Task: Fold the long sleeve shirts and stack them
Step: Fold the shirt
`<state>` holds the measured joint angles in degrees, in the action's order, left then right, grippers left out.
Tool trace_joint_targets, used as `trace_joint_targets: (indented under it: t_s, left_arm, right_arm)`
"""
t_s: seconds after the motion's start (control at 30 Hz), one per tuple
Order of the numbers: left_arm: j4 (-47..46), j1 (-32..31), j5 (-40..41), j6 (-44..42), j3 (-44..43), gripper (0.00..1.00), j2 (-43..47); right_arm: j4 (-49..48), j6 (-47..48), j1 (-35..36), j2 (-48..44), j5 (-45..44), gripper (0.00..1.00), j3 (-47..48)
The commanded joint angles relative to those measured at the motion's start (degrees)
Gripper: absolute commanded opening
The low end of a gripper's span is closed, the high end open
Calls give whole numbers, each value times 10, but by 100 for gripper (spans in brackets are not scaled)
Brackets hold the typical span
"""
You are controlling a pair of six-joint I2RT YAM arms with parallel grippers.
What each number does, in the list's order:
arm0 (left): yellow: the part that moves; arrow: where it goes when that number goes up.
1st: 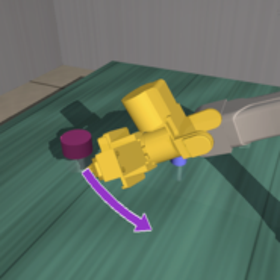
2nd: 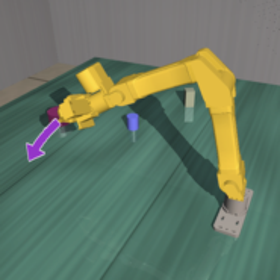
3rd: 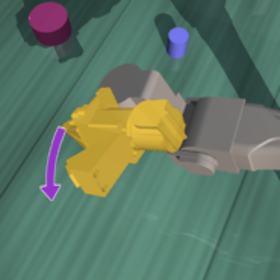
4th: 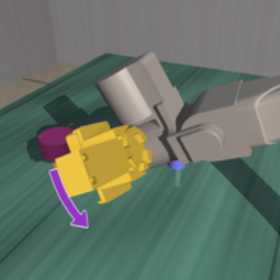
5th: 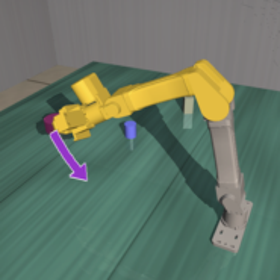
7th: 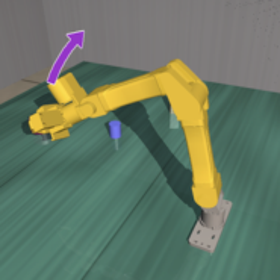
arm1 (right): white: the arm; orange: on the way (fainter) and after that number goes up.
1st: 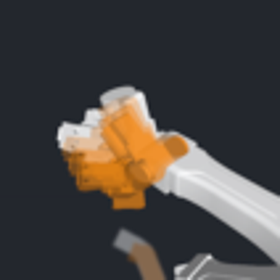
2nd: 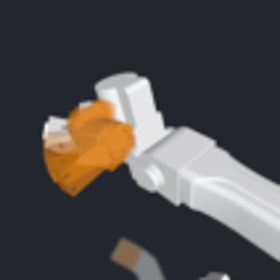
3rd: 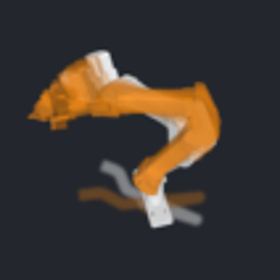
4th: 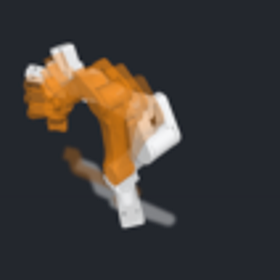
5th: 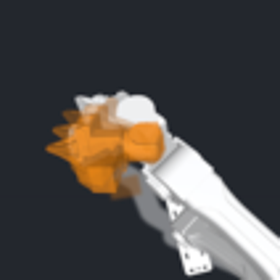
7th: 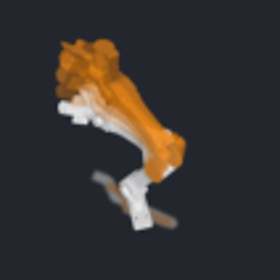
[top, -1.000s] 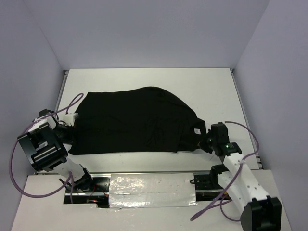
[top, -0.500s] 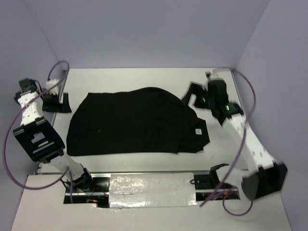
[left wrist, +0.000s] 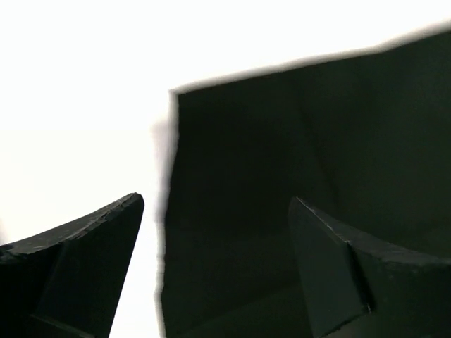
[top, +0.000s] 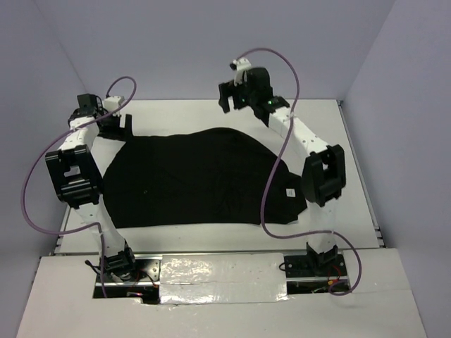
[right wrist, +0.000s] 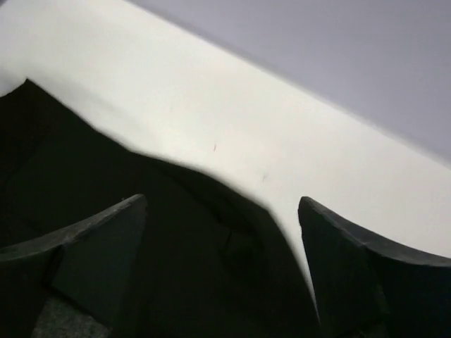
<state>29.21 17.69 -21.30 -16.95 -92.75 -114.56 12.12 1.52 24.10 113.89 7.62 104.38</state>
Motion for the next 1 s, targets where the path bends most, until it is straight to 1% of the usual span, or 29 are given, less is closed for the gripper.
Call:
trace_joint_targets:
  t_s: [0.0,0.03,0.07,0.1,0.13,0.17,0.2,0.23,0.27,0.3,0.33,0.37,0.43,0.5,0.53,0.6,0.73,0.87,0.97]
  left_arm:
    - [-66,-18,69,-15,-43,99,-5]
    - [-70,-26,83,-22,-49,99,-10]
    - [-66,-36,92,-27,-55,99,-19]
    - [-60,-39,100,-20,-73,99,-42]
    - [-52,-41,96,-13,-82,99,-53]
    - [-37,-41,89,-1,-89,98,-65]
    - [-37,-41,89,5,-91,98,-79]
    - [-43,-40,92,10,-89,98,-84]
    - [-55,-40,93,17,-85,98,-87]
    - [-58,-41,94,19,-82,98,-90]
    - [-59,-41,88,24,-82,98,-92]
    - [-58,-41,85,26,-84,98,-97]
    - [-55,-45,84,28,-88,98,-102]
    - [-54,-49,88,25,-84,98,-102]
    - [-53,-53,93,21,-81,98,-103]
    - [-57,-53,95,18,-69,98,-101]
    - [-55,-54,111,7,-67,99,-110]
    - [-43,-54,122,9,-81,99,-129]
    - [-42,-53,129,9,-89,99,-137]
  right_arm:
    - [-76,64,-8,62,50,90,177]
    - [-2,74,-2,117,25,84,278]
    - [110,96,10,226,-2,73,461]
    - [143,112,17,263,-42,71,515]
    - [158,126,24,281,-56,71,528]
    - [144,145,29,266,-66,75,451]
    - [115,141,34,240,-60,84,376]
    - [68,129,32,216,-40,86,261]
    - [66,77,17,190,-15,99,239]
    - [81,43,6,196,14,100,246]
    - [138,11,-4,234,49,99,313]
    - [162,-44,-11,256,48,93,350]
    - [190,-58,-17,296,34,91,404]
    - [173,-60,-12,295,4,89,378]
    - [163,-59,-9,290,-1,85,350]
    - [173,-58,-9,296,-5,83,346]
    - [232,-28,0,321,13,82,362]
    - [230,0,9,316,6,82,329]
    - [246,-11,10,337,-17,82,354]
